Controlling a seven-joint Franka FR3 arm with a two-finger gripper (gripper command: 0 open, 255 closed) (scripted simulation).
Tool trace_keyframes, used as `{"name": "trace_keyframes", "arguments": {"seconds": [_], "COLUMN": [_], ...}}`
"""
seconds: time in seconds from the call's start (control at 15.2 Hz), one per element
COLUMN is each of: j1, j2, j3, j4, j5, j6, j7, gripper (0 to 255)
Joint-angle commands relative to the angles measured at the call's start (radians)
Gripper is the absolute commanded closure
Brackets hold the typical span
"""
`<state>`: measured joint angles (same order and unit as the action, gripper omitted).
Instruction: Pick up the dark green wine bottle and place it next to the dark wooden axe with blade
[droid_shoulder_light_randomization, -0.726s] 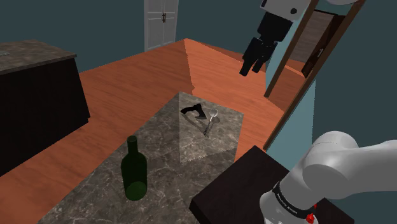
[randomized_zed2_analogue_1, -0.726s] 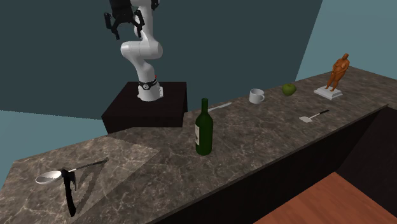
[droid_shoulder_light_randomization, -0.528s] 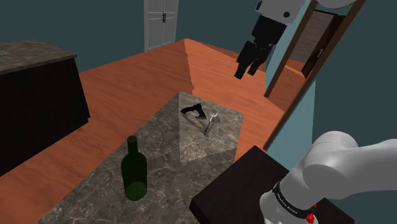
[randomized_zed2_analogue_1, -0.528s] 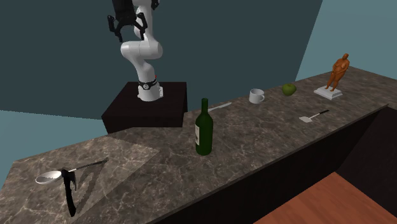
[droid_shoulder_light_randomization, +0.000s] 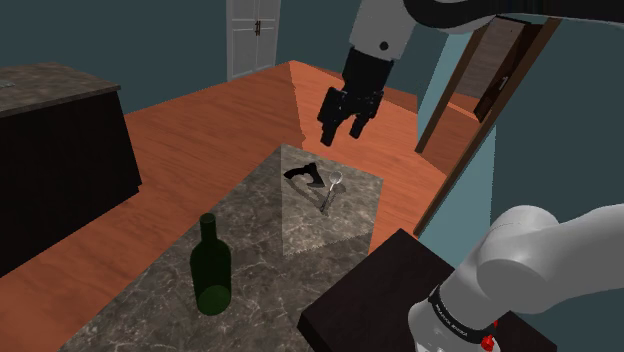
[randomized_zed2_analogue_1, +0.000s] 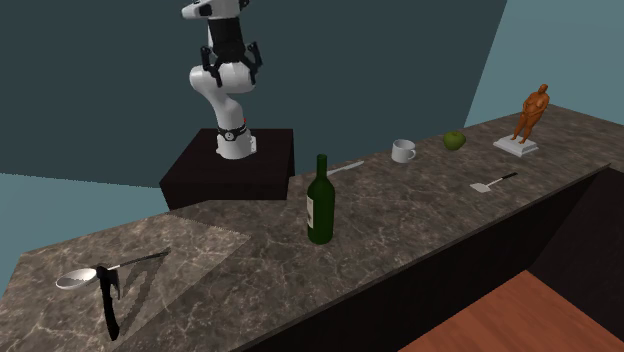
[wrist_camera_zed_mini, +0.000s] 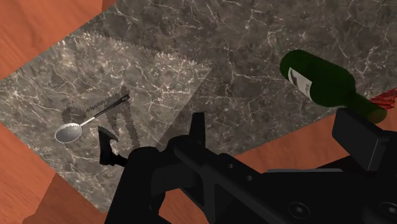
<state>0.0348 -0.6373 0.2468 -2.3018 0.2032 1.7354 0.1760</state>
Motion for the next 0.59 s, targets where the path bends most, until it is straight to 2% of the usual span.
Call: {"name": "trace_keyframes", "arguments": {"seconds": [0.0, 0.53], "j1": [0.002, 0.0], "j2": [0.058, 0.32], "j3": [0.044, 0.202], "j4": [0.011, 0.112], "j5": [0.012, 0.004], "j6": [0.041, 0.17], "j7": [0.049, 0.249], "gripper": [0, 0]}}
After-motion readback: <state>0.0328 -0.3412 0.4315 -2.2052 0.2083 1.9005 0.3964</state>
